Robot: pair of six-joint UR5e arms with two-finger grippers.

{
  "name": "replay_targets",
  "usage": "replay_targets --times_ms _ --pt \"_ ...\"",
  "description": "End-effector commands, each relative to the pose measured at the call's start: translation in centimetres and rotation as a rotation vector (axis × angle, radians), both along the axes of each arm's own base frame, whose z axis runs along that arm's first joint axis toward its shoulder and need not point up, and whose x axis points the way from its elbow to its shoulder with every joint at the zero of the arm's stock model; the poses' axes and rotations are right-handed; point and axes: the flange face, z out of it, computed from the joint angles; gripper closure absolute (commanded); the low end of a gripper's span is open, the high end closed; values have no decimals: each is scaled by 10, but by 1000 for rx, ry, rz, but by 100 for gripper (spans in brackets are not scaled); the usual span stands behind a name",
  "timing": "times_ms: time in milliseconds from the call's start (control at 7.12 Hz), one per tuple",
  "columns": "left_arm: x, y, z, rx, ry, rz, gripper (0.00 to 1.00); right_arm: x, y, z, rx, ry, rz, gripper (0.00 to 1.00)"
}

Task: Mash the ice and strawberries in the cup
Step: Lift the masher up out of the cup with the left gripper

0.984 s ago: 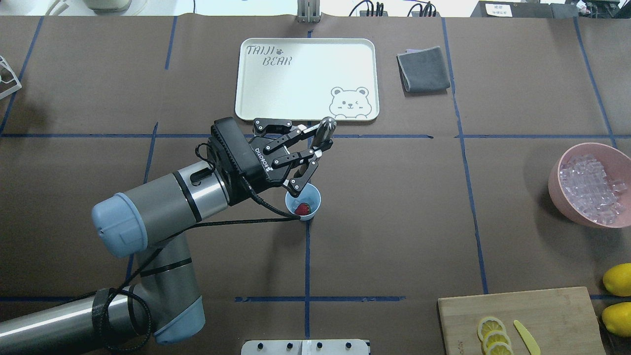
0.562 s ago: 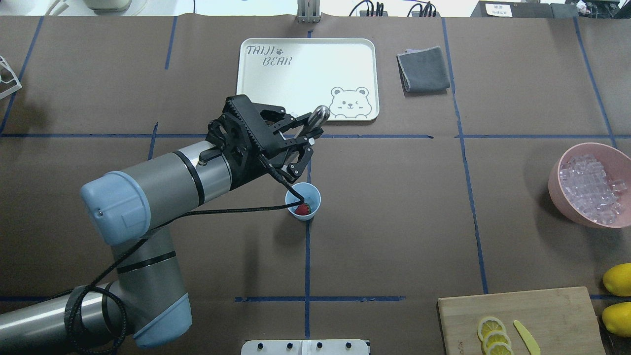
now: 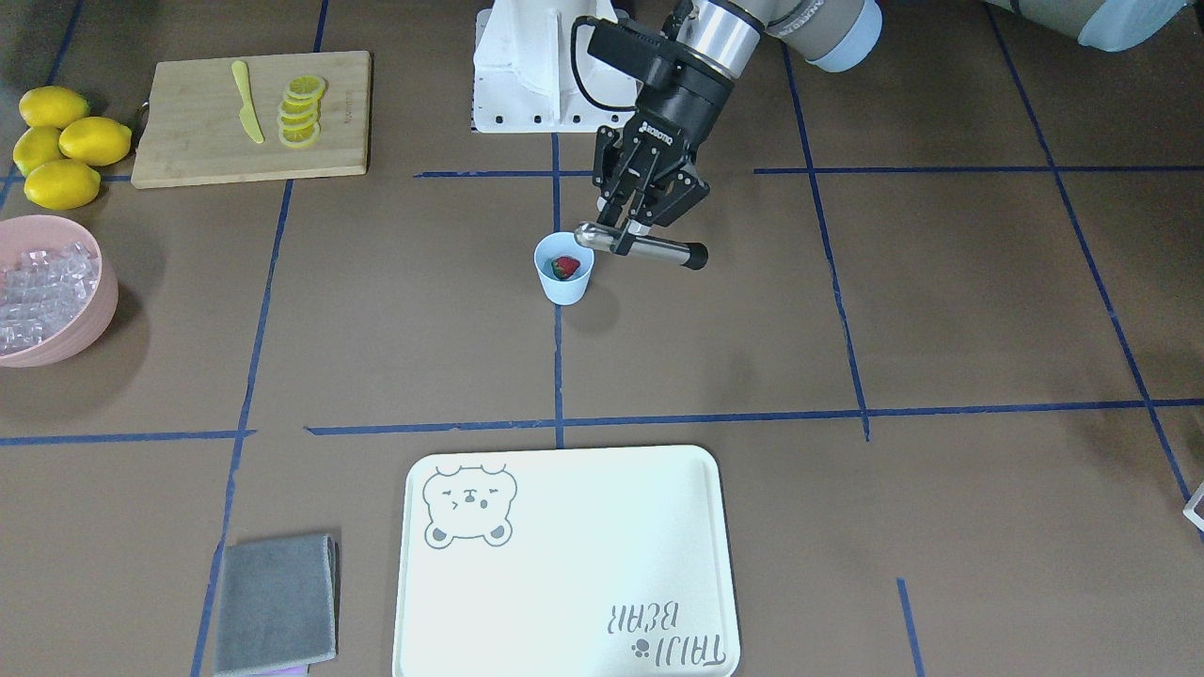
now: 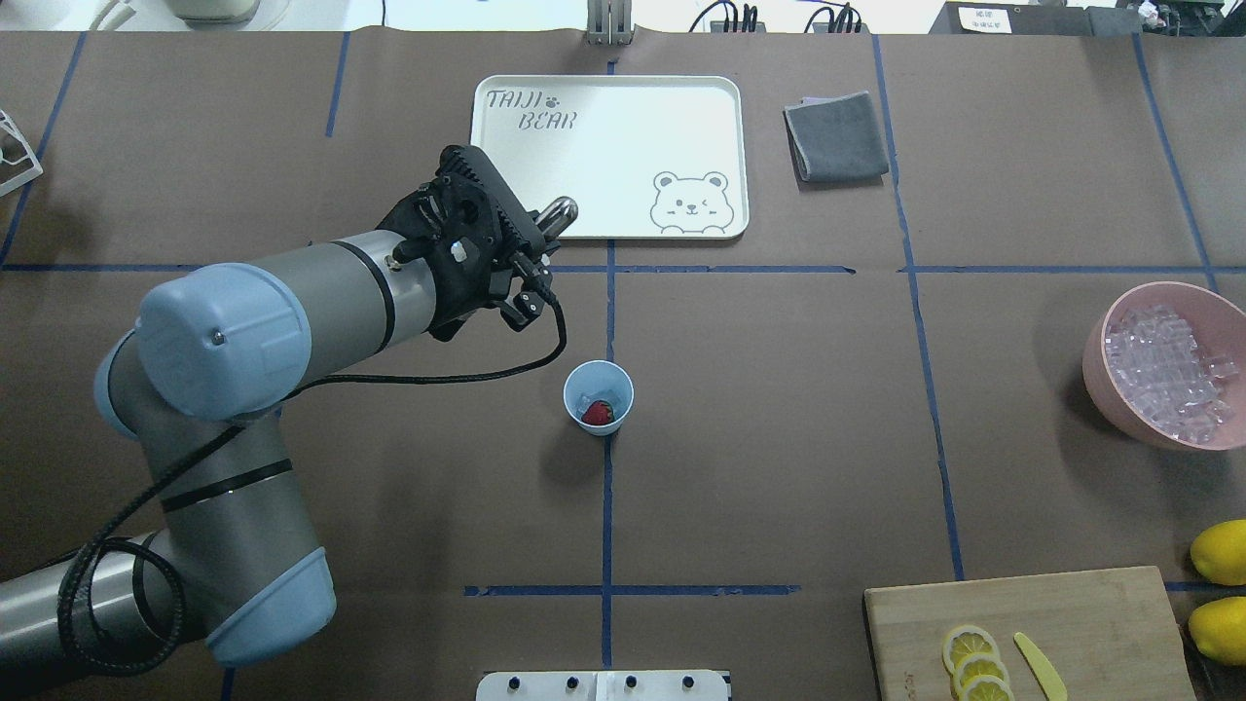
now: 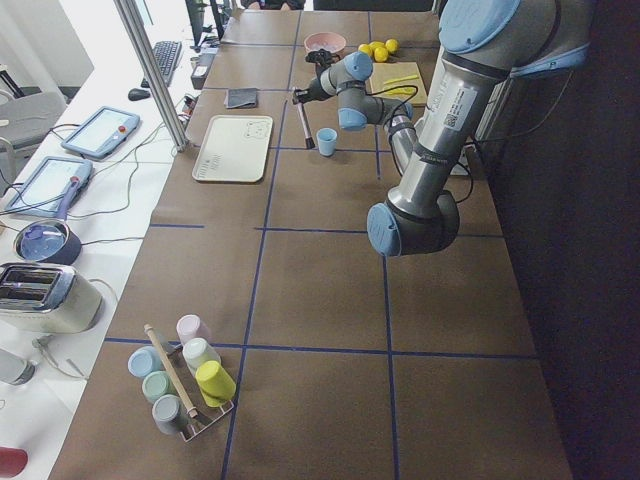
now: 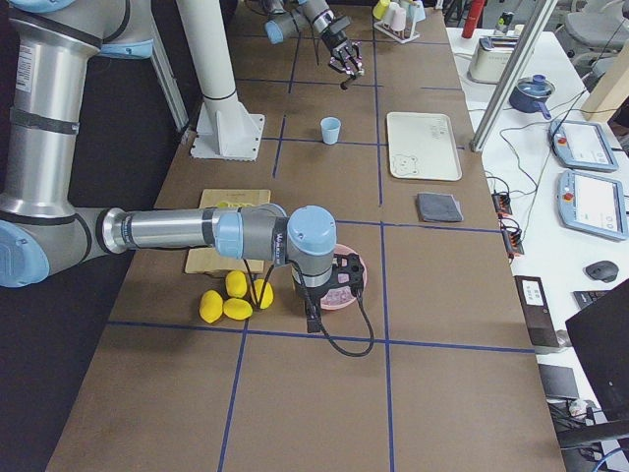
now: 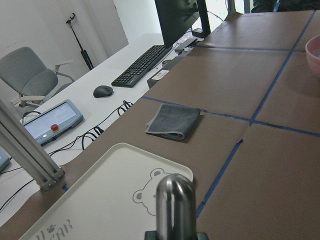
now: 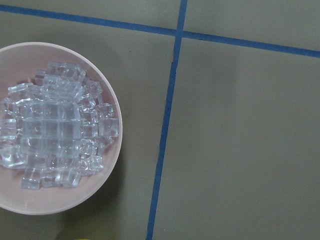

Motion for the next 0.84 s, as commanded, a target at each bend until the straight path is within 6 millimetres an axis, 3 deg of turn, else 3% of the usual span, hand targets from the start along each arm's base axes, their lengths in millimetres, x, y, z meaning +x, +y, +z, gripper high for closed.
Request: replay_targets --times_ms 0,422,703 --pt "-35 -8 61 -120 -148 20 100 0 0 0 1 1 0 0" --pt "-80 -38 111 -304 -371 -65 100 0 0 0 1 1 0 0" --pt "-147 -78 141 -535 -401 -41 100 -1 0 1 -2 1 -2 0"
